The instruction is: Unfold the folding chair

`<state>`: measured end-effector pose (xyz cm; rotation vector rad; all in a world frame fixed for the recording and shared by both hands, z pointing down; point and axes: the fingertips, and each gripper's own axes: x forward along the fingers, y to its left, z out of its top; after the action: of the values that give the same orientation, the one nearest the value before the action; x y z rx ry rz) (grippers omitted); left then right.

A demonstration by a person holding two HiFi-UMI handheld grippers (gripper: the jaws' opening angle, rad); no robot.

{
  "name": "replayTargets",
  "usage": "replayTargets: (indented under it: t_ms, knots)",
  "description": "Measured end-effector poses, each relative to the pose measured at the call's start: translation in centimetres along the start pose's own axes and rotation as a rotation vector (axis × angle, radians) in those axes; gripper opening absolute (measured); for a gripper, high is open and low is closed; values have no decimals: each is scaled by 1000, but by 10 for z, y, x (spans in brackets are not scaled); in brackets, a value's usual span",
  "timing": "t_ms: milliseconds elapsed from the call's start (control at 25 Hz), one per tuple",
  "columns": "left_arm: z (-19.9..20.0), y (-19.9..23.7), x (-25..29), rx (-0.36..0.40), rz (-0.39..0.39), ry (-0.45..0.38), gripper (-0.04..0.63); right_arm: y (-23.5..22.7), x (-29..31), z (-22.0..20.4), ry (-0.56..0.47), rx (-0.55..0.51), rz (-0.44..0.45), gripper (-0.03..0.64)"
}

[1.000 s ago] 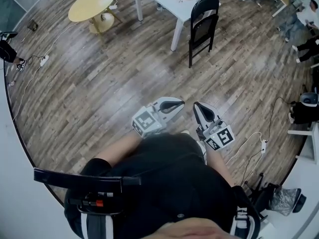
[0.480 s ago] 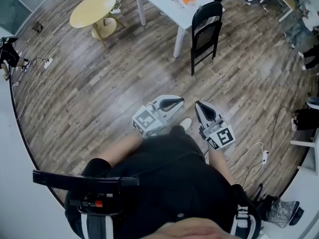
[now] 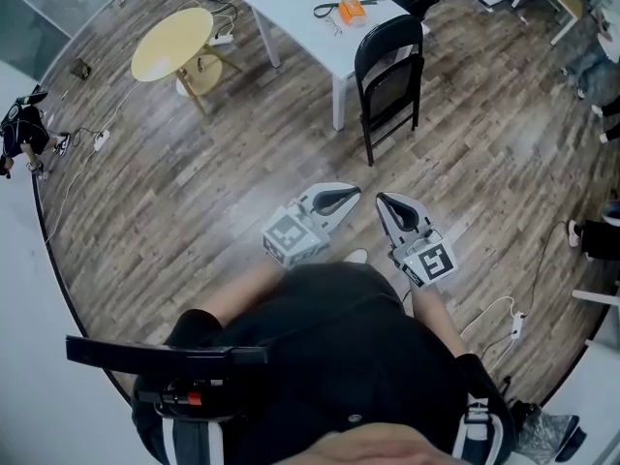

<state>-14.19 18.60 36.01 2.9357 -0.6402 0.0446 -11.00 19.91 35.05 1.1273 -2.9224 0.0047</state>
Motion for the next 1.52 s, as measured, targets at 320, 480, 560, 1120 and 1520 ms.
replayTargets:
  t_ms: [320, 480, 560, 1120, 1520]
  knots:
    - [0, 15, 63, 11, 14, 28, 5, -59, -4, -6, 8, 15, 31, 8]
    - [-3, 27, 83, 5, 7, 43, 5, -81, -2, -12, 12, 32, 25, 8]
    - [-3, 39, 92, 3, 1, 43, 5, -94, 5, -16, 19, 41, 18, 8]
    - [10, 218, 147, -15, -118, 18, 5, -200, 143, -30, 71, 67, -103, 8]
    - [25, 348, 172, 17, -173, 56, 5, -273, 231, -32, 67, 100, -240, 8]
